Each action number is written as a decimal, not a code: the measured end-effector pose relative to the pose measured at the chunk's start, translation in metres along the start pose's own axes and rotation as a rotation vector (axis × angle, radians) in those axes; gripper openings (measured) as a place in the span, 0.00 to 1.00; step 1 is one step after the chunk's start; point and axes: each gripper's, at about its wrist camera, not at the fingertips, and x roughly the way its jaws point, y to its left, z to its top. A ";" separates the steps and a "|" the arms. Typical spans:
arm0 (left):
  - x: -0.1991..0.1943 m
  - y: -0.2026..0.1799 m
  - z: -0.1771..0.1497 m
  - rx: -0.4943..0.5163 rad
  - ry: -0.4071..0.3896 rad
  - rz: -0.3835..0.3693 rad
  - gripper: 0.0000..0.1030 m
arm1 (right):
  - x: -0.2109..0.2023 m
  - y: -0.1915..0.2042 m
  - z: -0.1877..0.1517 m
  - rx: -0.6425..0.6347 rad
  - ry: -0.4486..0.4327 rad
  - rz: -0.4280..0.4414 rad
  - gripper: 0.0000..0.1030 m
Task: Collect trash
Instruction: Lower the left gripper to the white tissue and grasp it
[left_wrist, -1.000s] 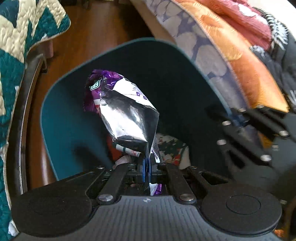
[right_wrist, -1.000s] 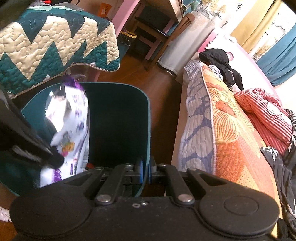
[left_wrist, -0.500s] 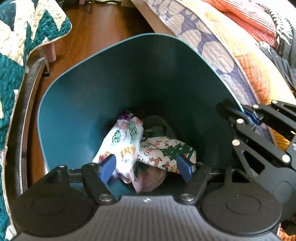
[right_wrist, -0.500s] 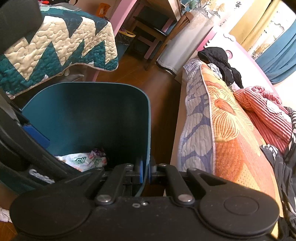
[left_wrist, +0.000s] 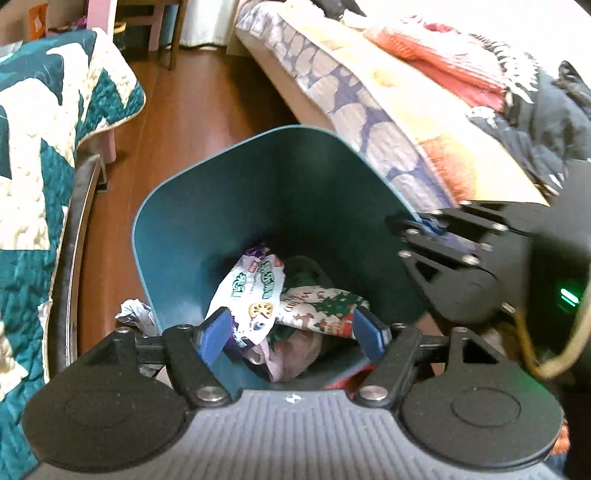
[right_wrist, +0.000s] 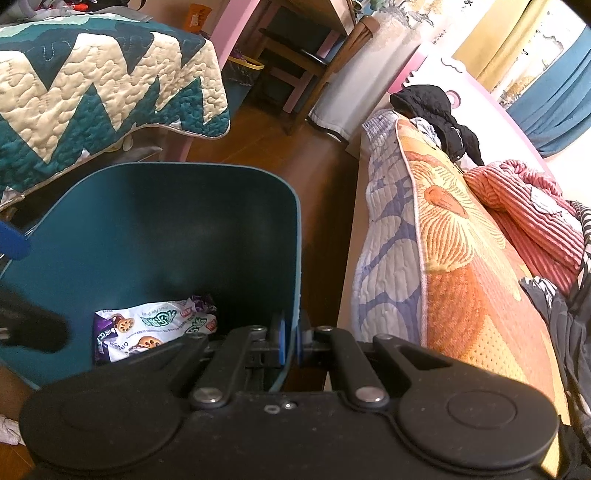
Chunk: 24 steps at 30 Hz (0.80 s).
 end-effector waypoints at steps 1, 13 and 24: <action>-0.006 -0.001 -0.003 0.007 -0.007 -0.010 0.70 | 0.000 0.000 0.000 0.003 0.001 0.000 0.05; -0.025 0.009 -0.055 0.096 0.010 0.034 0.80 | 0.003 -0.008 -0.004 0.021 0.017 -0.002 0.06; 0.069 0.045 -0.144 0.193 0.348 0.056 0.80 | 0.005 -0.012 -0.005 0.034 0.031 -0.005 0.06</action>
